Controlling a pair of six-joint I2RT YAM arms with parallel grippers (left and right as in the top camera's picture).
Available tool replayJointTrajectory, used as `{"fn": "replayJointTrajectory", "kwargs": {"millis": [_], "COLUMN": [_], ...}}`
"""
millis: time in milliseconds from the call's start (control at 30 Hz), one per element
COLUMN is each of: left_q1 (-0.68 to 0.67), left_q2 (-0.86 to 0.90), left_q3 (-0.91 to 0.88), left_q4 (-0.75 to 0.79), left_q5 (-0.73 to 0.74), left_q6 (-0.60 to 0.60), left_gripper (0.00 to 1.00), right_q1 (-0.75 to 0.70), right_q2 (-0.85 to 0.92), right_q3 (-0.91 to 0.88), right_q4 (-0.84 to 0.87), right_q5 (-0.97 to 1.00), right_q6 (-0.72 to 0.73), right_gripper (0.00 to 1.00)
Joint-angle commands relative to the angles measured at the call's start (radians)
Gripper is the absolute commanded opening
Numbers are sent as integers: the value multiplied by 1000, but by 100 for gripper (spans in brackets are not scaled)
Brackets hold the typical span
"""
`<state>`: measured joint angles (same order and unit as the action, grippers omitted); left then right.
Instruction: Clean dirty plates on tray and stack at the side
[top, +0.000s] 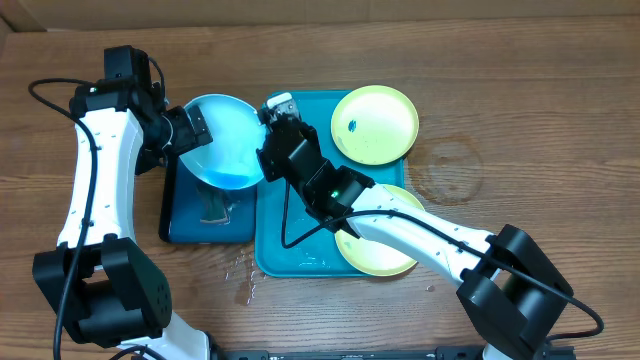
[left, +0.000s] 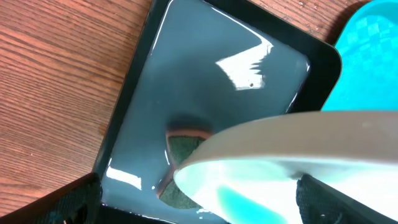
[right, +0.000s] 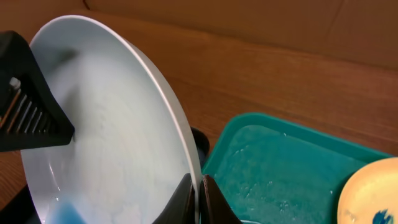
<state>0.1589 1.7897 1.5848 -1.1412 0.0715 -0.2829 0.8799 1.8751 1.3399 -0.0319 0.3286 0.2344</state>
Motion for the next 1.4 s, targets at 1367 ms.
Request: {"fn": "replayJointTrajectory", "kwargs": {"millis": [1367], "left_q1": [-2], "left_q2": [-17], "left_q3": [15], "left_q4": [1], "left_q5": [6], "left_q6": [-13], "left_gripper": [100], "right_q1": [9], "right_q2": [0], "right_q3": [30], "right_q4": [274], "right_q5": [-7], "right_q6": [-361], "right_gripper": [4]}}
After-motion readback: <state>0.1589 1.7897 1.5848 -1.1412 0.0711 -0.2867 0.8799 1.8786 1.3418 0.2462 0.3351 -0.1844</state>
